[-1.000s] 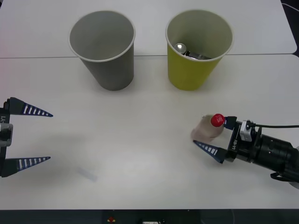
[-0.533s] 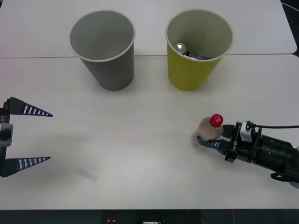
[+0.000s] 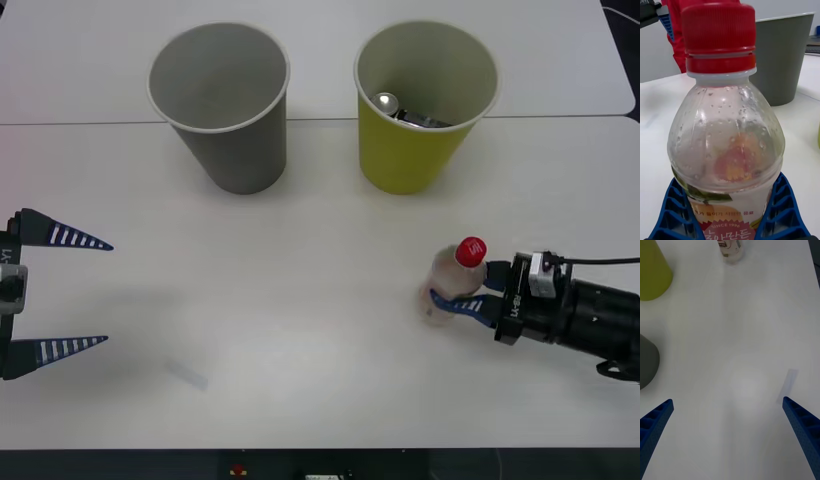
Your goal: Put the can into the green bin and the plastic bottle into the gray bin
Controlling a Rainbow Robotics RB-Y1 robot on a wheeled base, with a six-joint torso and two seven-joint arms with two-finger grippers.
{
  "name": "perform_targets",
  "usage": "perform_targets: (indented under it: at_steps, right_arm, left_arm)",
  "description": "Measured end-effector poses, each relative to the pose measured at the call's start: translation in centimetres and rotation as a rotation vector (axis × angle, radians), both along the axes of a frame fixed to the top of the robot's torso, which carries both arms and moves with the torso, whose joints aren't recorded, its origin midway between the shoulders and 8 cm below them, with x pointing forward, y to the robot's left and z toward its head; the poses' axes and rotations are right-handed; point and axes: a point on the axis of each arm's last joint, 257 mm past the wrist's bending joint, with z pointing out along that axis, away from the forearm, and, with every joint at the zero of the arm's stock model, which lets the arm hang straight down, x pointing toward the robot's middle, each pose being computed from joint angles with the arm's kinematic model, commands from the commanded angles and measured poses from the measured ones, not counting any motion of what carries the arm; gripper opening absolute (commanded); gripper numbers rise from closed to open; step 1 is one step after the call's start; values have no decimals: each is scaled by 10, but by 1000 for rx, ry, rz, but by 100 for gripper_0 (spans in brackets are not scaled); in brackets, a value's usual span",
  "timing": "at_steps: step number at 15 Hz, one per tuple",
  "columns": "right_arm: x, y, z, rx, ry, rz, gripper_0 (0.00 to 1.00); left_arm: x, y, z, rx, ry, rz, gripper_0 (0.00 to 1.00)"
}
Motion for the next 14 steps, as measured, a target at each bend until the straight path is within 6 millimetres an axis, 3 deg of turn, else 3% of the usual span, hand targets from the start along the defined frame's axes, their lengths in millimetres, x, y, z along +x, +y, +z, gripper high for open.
perform_targets:
  at_steps: [7,10,14]
  right_arm:
    - [-17,5,52,-29,112,85,0]
    - [-18,5,76,-143,143,54,0]
    - [-23,19,103,-198,224,-11,0]
  left_arm:
    - [0,0,0,0,0,0,100]
    - [0,0,0,0,0,0,100]
    - [0,0,0,0,0,0,100]
